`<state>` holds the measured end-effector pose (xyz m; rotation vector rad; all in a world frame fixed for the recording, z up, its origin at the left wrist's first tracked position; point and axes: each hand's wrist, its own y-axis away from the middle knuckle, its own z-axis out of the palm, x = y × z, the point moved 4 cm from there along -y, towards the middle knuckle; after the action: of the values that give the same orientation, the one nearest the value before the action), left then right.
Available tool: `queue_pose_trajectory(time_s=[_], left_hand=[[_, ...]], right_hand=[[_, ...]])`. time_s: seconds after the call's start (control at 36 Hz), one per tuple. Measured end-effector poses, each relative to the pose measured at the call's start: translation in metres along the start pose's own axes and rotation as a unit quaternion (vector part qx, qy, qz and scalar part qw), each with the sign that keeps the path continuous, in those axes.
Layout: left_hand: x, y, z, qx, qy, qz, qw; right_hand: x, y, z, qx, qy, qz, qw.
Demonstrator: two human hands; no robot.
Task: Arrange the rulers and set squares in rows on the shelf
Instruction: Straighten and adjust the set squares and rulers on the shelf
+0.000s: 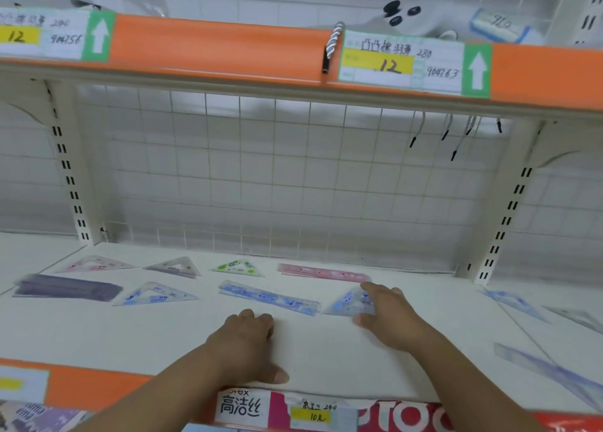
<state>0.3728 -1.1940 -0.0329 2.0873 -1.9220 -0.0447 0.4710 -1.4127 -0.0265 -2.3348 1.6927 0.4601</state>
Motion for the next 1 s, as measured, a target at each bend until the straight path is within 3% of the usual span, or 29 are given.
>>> queue_pose_trajectory(time_s=[1.0], left_hand=[[0.005, -0.002, -0.003, -0.039, 0.011, -0.016, 0.999]], right_hand=[[0.007, -0.02, 0.006, 0.003, 0.071, -0.007, 0.997]])
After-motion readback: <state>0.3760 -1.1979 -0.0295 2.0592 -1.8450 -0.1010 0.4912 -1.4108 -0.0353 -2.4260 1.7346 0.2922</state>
